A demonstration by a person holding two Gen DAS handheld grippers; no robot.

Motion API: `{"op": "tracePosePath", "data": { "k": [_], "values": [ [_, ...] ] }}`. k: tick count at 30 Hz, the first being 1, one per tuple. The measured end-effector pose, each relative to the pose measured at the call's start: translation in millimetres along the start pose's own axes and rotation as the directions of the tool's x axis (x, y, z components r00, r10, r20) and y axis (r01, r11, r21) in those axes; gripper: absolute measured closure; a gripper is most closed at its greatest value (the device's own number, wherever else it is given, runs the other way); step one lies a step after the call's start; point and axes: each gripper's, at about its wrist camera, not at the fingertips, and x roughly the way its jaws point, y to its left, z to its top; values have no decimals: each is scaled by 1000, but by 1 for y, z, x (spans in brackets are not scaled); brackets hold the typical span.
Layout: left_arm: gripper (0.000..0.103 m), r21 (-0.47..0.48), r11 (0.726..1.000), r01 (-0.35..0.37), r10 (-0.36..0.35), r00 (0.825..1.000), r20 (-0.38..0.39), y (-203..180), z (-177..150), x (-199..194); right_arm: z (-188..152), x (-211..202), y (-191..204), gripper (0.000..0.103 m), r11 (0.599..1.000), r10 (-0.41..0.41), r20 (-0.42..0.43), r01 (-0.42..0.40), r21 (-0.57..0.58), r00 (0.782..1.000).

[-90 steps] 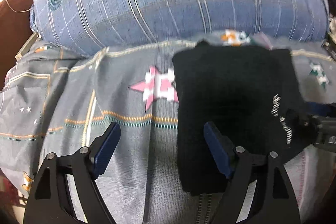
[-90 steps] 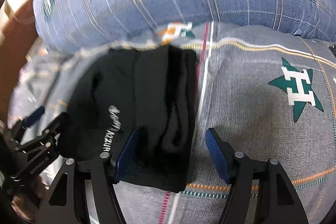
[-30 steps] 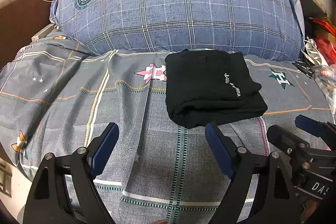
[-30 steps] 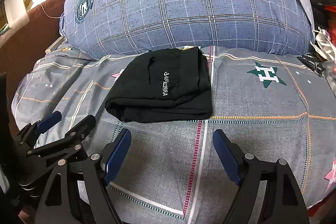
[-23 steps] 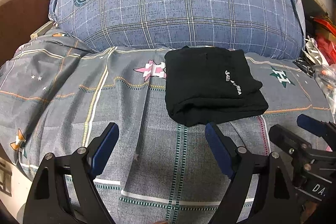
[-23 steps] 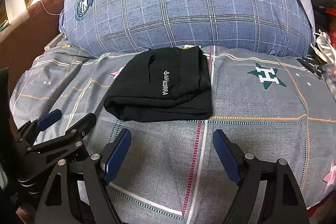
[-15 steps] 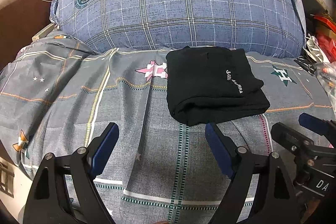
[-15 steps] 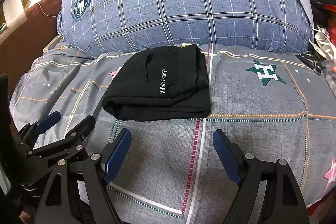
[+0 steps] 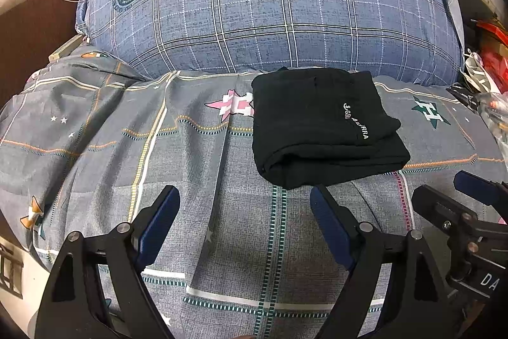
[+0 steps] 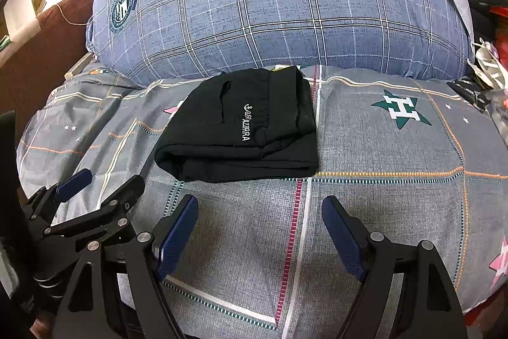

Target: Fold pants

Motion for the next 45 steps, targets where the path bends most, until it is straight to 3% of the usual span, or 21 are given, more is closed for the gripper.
{"op": "tracePosePath", "data": {
  "k": [45],
  "values": [
    [18,14,1000,-6,7,1000,-9,-4,-1,1,-2,3,0,22,1000,-11,-13,11,10,1000]
  ]
}}
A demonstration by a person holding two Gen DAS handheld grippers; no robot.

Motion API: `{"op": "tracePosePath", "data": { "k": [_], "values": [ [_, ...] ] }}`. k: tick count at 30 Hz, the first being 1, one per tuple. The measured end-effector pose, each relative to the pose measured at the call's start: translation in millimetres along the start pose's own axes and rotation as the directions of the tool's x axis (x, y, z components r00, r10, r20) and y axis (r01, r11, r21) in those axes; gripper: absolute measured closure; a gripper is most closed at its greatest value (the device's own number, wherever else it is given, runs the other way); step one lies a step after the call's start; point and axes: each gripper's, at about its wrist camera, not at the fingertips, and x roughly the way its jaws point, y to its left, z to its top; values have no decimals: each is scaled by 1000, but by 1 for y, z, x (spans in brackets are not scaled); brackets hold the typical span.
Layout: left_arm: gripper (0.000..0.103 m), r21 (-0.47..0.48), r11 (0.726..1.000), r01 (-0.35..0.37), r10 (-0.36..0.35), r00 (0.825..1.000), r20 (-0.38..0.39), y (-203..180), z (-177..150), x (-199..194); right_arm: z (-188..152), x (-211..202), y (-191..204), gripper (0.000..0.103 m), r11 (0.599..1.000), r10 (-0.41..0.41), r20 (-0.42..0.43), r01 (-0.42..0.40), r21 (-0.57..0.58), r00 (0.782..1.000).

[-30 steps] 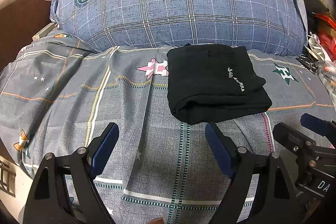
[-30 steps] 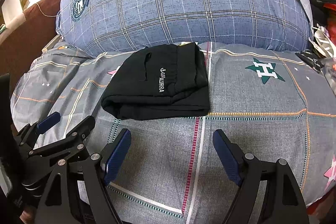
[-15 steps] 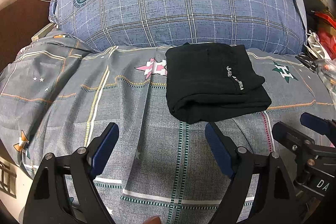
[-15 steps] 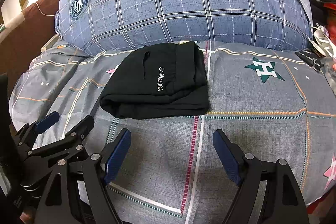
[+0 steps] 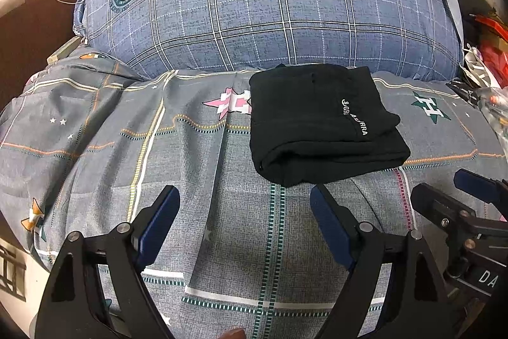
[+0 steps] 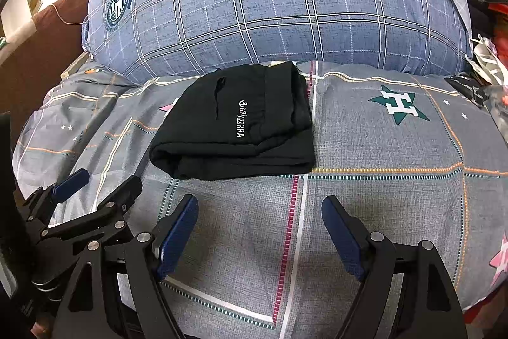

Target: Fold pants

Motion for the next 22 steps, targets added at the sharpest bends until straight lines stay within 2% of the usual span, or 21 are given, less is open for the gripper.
{"op": "tracePosePath", "data": {
  "k": [8,11,18,22],
  "values": [
    [18,5,1000,0,0,1000,-5,-2,0,2,-1,0,-2,22,1000,-8,1,8,17,1000],
    [18,8,1000,28,-28,999,-23,-3,-1,8,0,0,-1,22,1000,-11,12,11,14,1000],
    [18,10,1000,23,-23,1000,-3,-7,-2,9,0,7,-9,22,999,-20,22,20,33,1000],
    [18,19,1000,17,-17,999,-37,-8,-7,17,-2,19,-20,22,997,-27,-18,28,71,999]
  ]
}}
